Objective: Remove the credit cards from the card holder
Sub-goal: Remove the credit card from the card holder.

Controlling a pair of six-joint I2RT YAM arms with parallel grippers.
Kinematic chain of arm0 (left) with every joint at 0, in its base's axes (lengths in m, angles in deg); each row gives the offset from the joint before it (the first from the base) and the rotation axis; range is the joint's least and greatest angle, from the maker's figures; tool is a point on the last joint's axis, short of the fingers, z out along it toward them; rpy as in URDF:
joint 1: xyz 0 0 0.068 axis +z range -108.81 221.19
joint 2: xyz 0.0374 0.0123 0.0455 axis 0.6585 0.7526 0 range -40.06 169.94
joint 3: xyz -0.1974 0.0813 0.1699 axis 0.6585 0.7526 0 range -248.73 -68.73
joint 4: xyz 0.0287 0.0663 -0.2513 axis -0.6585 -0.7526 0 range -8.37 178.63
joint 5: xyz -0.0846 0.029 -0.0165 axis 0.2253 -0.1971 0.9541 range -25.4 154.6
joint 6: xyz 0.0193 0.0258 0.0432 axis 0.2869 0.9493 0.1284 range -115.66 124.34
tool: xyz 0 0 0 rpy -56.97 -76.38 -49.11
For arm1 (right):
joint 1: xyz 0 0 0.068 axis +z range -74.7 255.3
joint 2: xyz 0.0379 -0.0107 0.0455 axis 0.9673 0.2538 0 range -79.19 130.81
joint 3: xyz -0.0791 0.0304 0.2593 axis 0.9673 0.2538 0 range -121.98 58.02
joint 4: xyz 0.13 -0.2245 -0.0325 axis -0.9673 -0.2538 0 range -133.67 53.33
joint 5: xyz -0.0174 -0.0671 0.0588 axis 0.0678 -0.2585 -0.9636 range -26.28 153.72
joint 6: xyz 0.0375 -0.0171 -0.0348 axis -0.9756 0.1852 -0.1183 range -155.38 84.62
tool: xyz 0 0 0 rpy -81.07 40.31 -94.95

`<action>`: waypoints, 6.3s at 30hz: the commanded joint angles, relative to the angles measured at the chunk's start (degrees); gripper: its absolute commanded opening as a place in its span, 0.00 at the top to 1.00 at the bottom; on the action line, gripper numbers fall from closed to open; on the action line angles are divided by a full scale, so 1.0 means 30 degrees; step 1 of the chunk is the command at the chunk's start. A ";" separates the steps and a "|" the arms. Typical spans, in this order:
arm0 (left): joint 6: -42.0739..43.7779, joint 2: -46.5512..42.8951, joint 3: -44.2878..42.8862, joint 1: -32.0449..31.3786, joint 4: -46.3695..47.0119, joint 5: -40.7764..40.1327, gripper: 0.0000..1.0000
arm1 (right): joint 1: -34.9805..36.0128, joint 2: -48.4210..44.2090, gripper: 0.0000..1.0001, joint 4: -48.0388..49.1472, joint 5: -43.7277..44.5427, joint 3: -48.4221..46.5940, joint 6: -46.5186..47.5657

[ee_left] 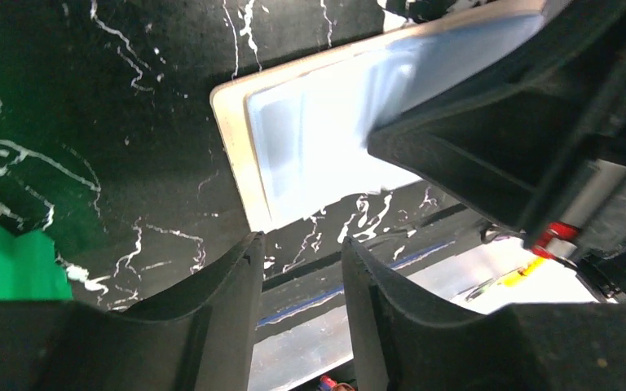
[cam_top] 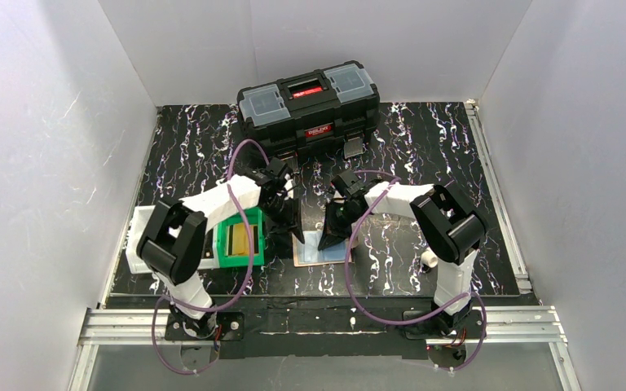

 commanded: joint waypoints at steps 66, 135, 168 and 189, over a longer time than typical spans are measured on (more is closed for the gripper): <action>-0.1136 0.0470 -0.1701 -0.1762 0.1069 0.0525 1.00 | -0.0635 -0.3413 0.52 0.0311 -0.0138 0.0778 -0.0425; 0.0342 -0.2417 -0.1598 0.4477 -0.1670 -0.0435 0.73 | 0.4435 0.3461 0.73 -0.8312 1.0089 -0.6801 0.1963; -0.0411 0.0664 -0.0601 -0.0574 0.0088 -0.0166 0.75 | 0.0476 0.0354 0.99 0.0946 0.0068 0.0512 0.0775; -0.0448 0.3769 -0.0576 -0.1175 0.1092 -0.1527 0.86 | -0.1132 -0.1754 0.99 0.4665 -0.3377 0.2774 -0.0804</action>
